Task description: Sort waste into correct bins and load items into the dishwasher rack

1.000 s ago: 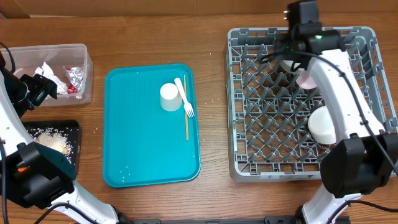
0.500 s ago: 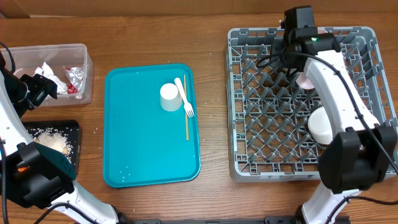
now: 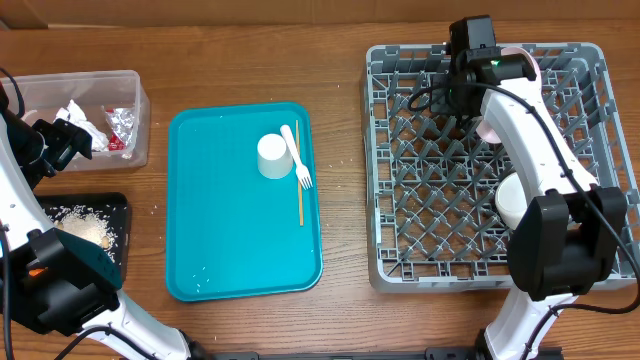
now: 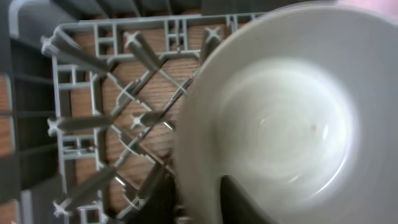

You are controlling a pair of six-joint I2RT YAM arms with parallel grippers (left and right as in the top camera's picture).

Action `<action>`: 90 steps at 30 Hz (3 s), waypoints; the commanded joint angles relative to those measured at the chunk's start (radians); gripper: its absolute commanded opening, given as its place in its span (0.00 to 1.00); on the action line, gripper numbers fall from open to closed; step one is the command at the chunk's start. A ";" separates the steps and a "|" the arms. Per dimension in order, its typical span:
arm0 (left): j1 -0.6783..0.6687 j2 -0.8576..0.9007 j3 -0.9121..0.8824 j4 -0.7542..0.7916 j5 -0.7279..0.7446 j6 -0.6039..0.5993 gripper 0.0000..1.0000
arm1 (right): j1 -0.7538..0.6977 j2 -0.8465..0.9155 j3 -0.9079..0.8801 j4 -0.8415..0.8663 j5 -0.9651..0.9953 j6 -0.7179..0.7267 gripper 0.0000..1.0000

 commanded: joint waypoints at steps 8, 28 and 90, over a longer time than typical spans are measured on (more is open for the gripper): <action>-0.002 -0.025 0.018 -0.002 -0.013 -0.021 1.00 | -0.002 -0.027 0.071 -0.069 -0.092 0.008 0.04; -0.002 -0.025 0.018 -0.002 -0.013 -0.021 1.00 | -0.002 -0.142 0.084 -0.085 -0.782 0.004 0.04; -0.002 -0.025 0.018 -0.002 -0.013 -0.021 1.00 | -0.329 0.060 -0.017 0.022 -0.851 0.068 0.18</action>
